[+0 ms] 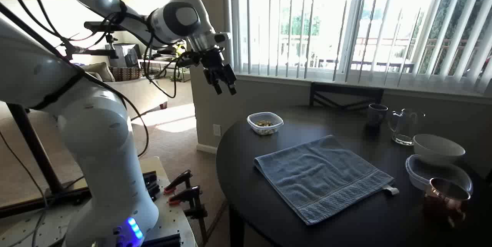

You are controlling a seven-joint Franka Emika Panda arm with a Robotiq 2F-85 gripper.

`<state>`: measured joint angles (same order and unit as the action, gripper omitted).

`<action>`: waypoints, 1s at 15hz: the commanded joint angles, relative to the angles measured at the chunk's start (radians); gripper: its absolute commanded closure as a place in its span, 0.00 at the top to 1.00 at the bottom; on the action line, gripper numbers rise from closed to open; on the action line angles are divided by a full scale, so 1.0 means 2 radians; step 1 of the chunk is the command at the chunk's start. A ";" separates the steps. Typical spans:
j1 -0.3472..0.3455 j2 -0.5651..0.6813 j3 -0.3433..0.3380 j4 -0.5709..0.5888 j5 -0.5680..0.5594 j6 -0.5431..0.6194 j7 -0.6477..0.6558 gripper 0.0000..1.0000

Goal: Pour the contents in the bowl onto the blue towel.

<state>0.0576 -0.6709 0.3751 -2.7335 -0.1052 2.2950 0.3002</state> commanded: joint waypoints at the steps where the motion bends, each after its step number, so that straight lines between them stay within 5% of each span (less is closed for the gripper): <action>1: 0.010 0.002 -0.010 0.001 -0.009 -0.002 0.007 1.00; 6: 0.010 0.002 -0.010 0.001 -0.009 -0.002 0.007 1.00; 11: -0.036 0.159 0.053 0.083 -0.004 0.134 0.047 1.00; 13: -0.080 0.220 0.093 0.123 -0.053 0.181 0.106 1.00; 15: -0.089 0.284 0.095 0.171 -0.123 0.186 0.178 1.00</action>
<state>-0.0610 -0.2984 0.5282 -2.5330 -0.2031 2.6330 0.4872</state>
